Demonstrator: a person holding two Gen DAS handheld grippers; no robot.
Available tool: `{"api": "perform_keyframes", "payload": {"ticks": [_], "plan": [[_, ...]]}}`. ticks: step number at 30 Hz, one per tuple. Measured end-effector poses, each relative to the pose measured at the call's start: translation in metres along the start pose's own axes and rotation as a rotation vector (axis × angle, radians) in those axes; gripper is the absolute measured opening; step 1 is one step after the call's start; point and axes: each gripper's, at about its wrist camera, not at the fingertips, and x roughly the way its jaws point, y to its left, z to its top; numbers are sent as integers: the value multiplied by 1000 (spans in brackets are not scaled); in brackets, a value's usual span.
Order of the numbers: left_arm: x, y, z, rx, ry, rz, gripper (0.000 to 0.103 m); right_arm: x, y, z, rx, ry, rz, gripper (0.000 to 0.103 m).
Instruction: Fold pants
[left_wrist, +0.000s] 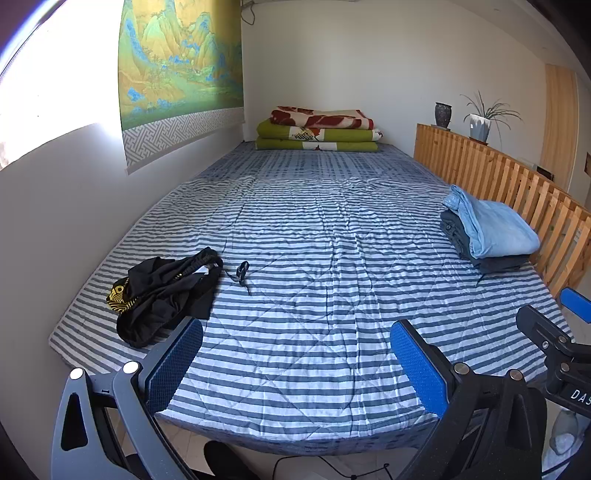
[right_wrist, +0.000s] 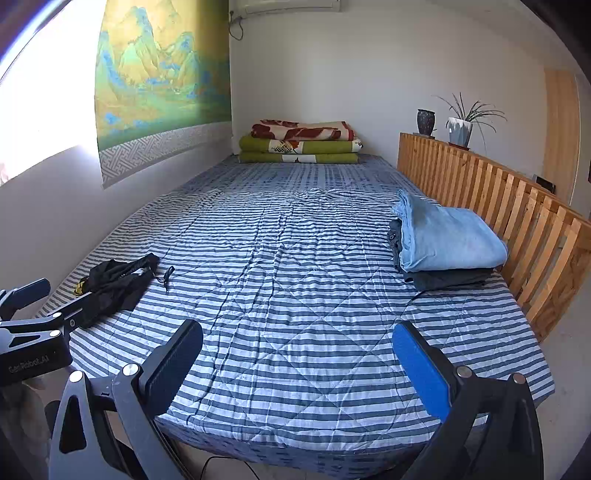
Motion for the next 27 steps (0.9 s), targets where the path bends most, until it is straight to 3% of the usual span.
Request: {"api": "perform_keyframes", "payload": {"ticks": [27], "plan": [[22, -1, 3, 7, 24, -9, 103, 20, 0, -2, 10, 35, 0, 101]]}}
